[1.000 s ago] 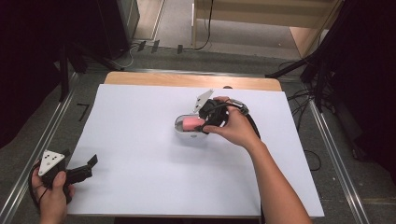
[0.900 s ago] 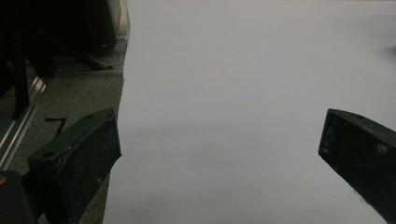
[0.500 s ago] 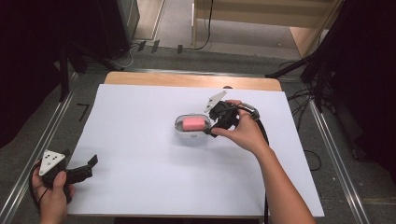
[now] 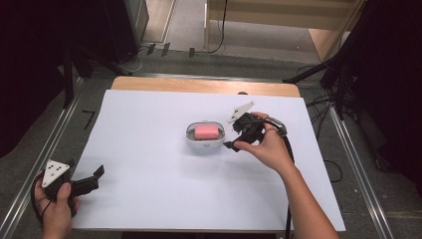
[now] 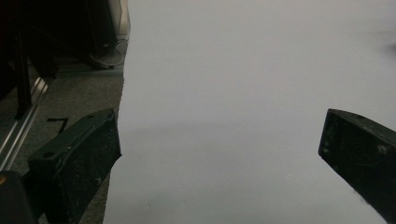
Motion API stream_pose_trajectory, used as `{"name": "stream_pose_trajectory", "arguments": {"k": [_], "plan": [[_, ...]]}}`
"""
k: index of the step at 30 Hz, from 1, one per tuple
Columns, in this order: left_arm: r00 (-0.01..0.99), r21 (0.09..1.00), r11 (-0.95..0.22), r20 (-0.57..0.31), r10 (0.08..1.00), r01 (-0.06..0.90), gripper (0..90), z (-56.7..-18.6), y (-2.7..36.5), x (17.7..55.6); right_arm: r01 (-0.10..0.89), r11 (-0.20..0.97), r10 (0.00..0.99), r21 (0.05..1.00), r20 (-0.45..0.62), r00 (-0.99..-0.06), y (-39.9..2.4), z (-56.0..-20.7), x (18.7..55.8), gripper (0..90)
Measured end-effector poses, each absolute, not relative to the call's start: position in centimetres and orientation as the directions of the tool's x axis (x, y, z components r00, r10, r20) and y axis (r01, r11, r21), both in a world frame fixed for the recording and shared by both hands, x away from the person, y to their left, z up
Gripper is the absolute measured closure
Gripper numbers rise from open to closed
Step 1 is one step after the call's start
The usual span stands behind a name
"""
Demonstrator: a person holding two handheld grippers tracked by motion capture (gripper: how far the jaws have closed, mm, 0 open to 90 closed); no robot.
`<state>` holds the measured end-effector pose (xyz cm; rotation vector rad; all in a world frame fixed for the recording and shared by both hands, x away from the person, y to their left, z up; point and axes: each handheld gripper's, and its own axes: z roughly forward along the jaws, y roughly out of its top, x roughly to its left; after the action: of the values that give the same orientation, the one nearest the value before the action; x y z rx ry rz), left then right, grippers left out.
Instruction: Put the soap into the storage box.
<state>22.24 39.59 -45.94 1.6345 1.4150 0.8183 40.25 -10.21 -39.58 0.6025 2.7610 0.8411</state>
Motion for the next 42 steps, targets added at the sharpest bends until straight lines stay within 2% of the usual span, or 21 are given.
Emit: {"name": "stream_pose_trajectory", "arguments": {"k": [10,20,35,42], "plan": [[0.162,0.885,-0.049,-0.03,0.986,0.464,0.0,-45.9,39.6,22.2,0.397,0.717,0.516,0.573,-0.054,-0.855,-11.9,-40.6,39.1,13.5],[0.16,0.884,-0.048,-0.031,0.987,0.464,0.0,-45.9,39.6,22.2,0.453,0.648,0.605,0.612,-0.053,-0.795,-13.6,-41.0,37.5,13.1],[0.161,0.883,-0.048,-0.032,0.986,0.467,0.0,-46.0,39.6,22.3,0.505,0.591,0.661,0.629,-0.019,-0.75,-15.5,-41.8,35.9,0.0],[0.16,0.881,-0.051,-0.028,0.987,0.47,0.0,-46.0,39.5,22.4,0.529,0.543,0.687,0.652,0.019,-0.727,-16.8,-42.0,35.2,0.0]]}}
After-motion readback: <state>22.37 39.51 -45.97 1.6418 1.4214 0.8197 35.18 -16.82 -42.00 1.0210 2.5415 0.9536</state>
